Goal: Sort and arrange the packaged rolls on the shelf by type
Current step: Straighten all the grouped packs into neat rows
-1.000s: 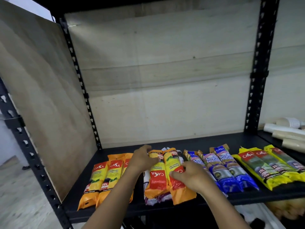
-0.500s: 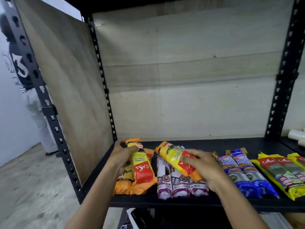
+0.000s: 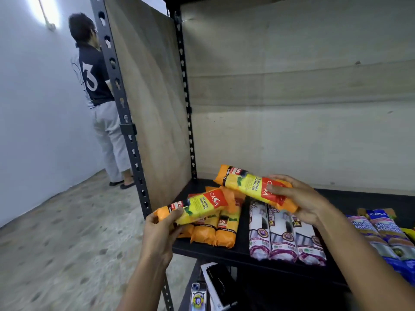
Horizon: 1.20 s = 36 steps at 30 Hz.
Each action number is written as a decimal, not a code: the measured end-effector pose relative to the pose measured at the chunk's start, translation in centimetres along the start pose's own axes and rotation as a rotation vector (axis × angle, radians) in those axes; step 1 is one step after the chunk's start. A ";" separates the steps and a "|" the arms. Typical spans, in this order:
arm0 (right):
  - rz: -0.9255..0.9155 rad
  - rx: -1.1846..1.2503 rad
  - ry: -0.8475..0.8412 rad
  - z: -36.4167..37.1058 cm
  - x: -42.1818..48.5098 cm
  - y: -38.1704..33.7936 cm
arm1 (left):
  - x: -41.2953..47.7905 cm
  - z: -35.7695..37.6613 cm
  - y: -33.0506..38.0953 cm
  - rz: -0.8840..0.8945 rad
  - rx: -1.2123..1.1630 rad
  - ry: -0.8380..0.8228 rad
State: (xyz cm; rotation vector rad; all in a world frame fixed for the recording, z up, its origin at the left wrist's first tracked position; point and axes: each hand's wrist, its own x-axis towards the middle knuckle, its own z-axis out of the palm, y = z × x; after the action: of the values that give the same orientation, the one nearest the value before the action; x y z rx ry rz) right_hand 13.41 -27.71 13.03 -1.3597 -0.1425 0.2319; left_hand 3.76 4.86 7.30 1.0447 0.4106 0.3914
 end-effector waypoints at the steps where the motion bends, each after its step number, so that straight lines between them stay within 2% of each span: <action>1: 0.007 0.006 -0.017 -0.3 0.3 0.0 | -0.2 -0.6 -0.3 0.014 -0.008 0.020; 7: 0.051 -0.020 -0.075 -1.0 1.9 0.4 | -0.2 -1.4 -2.1 0.085 0.125 0.181; 12: 0.016 0.011 0.062 0.9 4.2 1.1 | -0.6 0.3 -3.3 0.210 0.284 0.278; 16: 0.011 -0.027 0.110 3.1 6.7 1.5 | -0.5 1.3 -3.2 0.313 0.451 0.324; 22: 0.066 -0.082 0.108 5.4 9.8 2.3 | -0.2 1.5 -2.7 0.395 0.498 0.303; 29: 0.171 -0.193 0.071 6.2 12.6 2.5 | 1.0 0.1 -3.3 0.371 0.440 0.274; 36: 0.146 -0.301 0.018 7.7 13.4 3.0 | 1.4 0.7 -4.1 0.348 0.459 0.285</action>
State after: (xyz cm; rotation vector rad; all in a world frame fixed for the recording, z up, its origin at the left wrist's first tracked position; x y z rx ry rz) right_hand 24.39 -16.55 11.28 -1.6732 -0.0644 0.3305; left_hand 5.79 3.27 3.79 1.5220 0.5915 0.7872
